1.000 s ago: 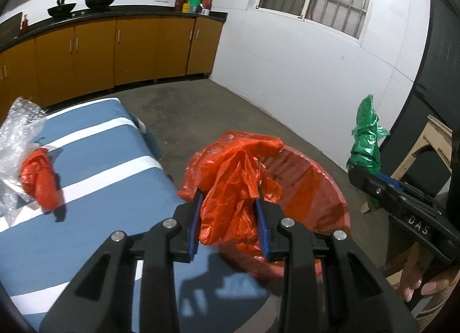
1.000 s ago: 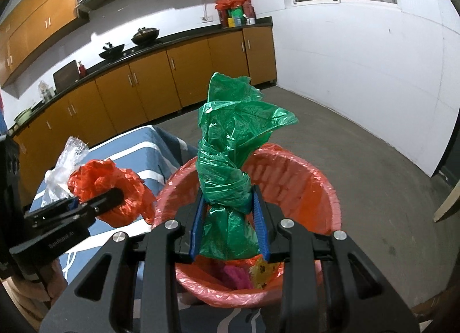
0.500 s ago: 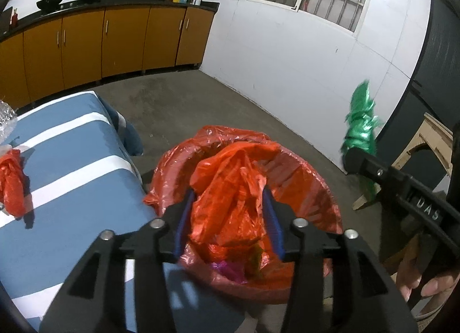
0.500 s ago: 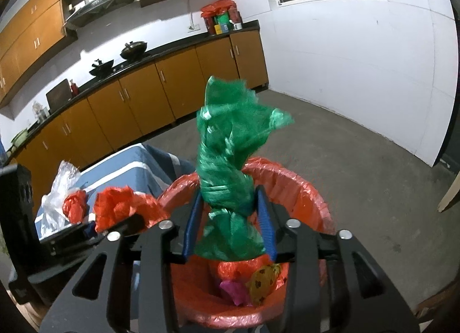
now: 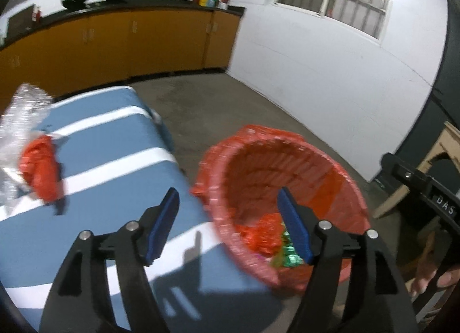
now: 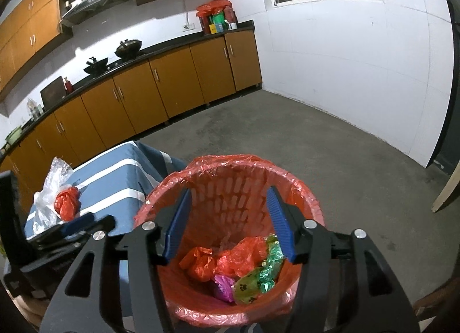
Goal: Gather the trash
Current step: 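Carry both bags over the wastebasket and open both tools to drop them, then grasp the clear plastic bag with the left tool while the right tool grasps the red bag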
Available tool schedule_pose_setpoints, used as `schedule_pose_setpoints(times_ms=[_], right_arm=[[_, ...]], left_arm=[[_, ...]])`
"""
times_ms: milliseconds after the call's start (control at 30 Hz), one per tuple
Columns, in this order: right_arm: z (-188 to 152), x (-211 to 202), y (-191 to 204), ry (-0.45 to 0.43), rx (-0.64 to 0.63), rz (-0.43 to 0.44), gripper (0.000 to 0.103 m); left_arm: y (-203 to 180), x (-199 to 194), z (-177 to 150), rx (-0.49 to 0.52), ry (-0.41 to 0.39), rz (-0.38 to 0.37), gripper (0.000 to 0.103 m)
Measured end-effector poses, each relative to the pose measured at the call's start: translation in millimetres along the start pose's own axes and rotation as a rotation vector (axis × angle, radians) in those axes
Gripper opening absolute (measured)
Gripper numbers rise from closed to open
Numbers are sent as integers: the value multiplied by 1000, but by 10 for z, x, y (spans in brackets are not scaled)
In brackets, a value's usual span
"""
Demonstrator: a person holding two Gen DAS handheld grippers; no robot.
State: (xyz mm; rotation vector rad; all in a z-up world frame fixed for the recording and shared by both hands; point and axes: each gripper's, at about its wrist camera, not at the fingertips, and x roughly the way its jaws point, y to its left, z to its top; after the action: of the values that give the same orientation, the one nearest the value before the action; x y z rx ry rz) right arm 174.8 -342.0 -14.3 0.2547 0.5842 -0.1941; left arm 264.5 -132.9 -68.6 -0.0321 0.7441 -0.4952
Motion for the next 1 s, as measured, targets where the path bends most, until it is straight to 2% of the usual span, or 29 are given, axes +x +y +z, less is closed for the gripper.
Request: schedule_pose_setpoints(times_ms=[167, 433, 733, 833, 1000], right_arm=[[-27, -8, 220, 2, -47, 27, 55], [-36, 72, 832, 23, -129, 137, 55], [-82, 280, 1841, 63, -234, 315, 55], [-129, 470, 2230, 98, -266, 375, 55], [-220, 780, 2758, 159, -292, 429, 55]], left_arm=[[252, -258, -68, 3, -45, 103, 75], [960, -711, -240, -65, -95, 276, 78], [1866, -1187, -428, -195, -144, 458, 78], [2136, -1358, -479, -234, -176, 512, 78], [2459, -1575, -516, -279, -215, 585, 78]])
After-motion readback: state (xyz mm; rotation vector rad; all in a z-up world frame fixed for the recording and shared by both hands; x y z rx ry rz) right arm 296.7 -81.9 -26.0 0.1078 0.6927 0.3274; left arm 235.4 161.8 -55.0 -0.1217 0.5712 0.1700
